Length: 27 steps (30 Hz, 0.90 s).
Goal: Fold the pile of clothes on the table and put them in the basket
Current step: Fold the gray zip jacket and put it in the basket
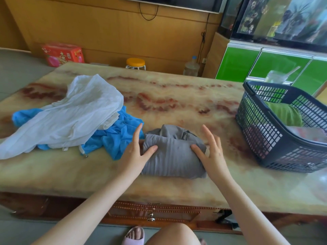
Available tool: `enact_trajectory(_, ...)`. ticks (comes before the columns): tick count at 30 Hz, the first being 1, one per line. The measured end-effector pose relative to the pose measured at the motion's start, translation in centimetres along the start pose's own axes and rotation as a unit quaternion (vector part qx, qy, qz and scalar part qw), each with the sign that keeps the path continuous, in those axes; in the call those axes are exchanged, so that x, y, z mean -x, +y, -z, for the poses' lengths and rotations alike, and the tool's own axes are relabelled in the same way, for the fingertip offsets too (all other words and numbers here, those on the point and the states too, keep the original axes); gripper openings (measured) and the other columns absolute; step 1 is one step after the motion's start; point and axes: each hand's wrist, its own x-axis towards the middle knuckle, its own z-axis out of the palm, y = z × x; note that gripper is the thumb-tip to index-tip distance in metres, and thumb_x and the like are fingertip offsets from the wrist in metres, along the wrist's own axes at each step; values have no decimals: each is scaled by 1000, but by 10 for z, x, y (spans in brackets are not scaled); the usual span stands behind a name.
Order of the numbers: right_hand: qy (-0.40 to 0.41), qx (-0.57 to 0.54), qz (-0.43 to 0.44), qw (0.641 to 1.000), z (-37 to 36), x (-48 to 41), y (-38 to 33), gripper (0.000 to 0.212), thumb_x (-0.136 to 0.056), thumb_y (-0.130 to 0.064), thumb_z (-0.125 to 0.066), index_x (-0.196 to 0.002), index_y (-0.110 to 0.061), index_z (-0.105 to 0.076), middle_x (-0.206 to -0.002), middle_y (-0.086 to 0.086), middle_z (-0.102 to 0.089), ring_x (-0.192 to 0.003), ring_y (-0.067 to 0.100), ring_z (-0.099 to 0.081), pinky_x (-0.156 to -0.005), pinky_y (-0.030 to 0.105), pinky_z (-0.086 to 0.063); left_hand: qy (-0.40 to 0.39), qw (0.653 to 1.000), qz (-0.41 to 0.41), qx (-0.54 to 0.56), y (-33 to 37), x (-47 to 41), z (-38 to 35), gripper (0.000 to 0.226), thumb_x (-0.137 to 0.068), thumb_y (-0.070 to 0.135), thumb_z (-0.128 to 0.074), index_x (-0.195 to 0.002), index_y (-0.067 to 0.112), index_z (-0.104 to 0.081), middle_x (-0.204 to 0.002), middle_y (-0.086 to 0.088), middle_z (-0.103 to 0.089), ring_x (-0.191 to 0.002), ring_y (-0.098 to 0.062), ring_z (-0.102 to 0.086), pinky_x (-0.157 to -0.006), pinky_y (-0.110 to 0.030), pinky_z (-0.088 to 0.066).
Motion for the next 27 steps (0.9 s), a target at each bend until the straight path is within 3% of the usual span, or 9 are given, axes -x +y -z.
enact_trajectory(3, 16, 40, 195, 980, 9, 2, 1, 37, -91, -19, -59, -127, -28, -57, -139, -13, -44, -128, 1, -34, -106, 18, -29, 24, 980, -196, -32, -9, -5, -3, 56, -85, 21, -64, -137, 25, -43, -135, 2, -46, -127, -8, -42, -106, -27, -35)
enact_trajectory(5, -34, 18, 200, 979, 14, 8, 3, 28, -94, -24, -51, -119, -30, -63, -132, -20, -51, -126, -5, -41, -107, 26, -34, -31, 975, -221, -18, -10, -7, -3, 39, -88, 10, -61, -124, 25, -59, -132, 9, -52, -130, 0, -40, -109, -29, -34)
enact_trajectory(8, -166, 36, 169, 971, 22, 17, 8, 46, -92, -56, -40, -136, -41, -41, -146, -26, -33, -138, -8, -20, -118, 25, -12, -73, 976, -206, -1, -11, -7, -2, 32, -93, 19, -53, -123, 29, -61, -133, 16, -53, -130, 7, -36, -111, -26, -31)
enact_trajectory(12, -230, 157, 211, 937, 22, 20, 23, 98, -66, -75, -61, -144, -43, -10, -151, -30, -5, -140, -10, 4, -117, 21, 9, -228, 948, -206, -82, -18, -2, 11, 68, -83, 63, -47, -144, 43, -22, -152, 29, -12, -139, 13, -2, -117, -28, -1)
enact_trajectory(17, -184, 153, 173, 955, 19, 12, 16, 78, -68, -60, -70, -131, -49, -25, -128, -30, -39, -126, -13, -30, -113, 18, 13, -254, 927, -226, -160, -19, -7, 21, 99, -66, 60, -72, -144, 48, -12, -150, 33, -8, -137, 14, -5, -115, -23, 5)
enact_trajectory(19, -155, 122, 132, 971, 20, 9, 11, 69, -68, -58, -67, -127, -41, -37, -114, -22, -48, -114, -20, -18, -112, 21, 7, -204, 952, -200, -112, -17, -9, 20, 85, -65, 55, -75, -136, 50, -28, -140, 33, -29, -128, 11, -28, -115, -23, -17)
enact_trajectory(21, -122, 81, 51, 988, 21, 5, 5, 70, -65, -57, -68, -126, -31, -48, -106, -21, -51, -127, -9, -7, -115, 32, -9, -160, 976, -141, -40, -12, -13, 22, 67, -63, 59, -73, -121, 48, -42, -123, 30, -49, -109, 9, -47, -97, -22, -40)
enact_trajectory(23, -94, 14, -27, 995, 19, -1, 5, 67, -65, -57, -72, -123, -30, -54, -101, -32, -44, -139, 5, -3, -114, 37, -20, -141, 985, -96, 5, -4, -17, 24, 60, -60, 68, -68, -111, 43, -48, -107, 26, -59, -98, 7, -55, -83, -16, -44)
enact_trajectory(27, -68, -105, -77, 989, 8, -11, 15, 62, -52, -91, -51, -86, -40, -66, -101, -20, -64, -124, 21, -46, -104, 45, -39, -135, 990, 4, 46, 10, -18, 22, 40, -69, 70, -61, -91, 37, -58, -91, 20, -66, -92, 5, -58, -81, -11, -42)
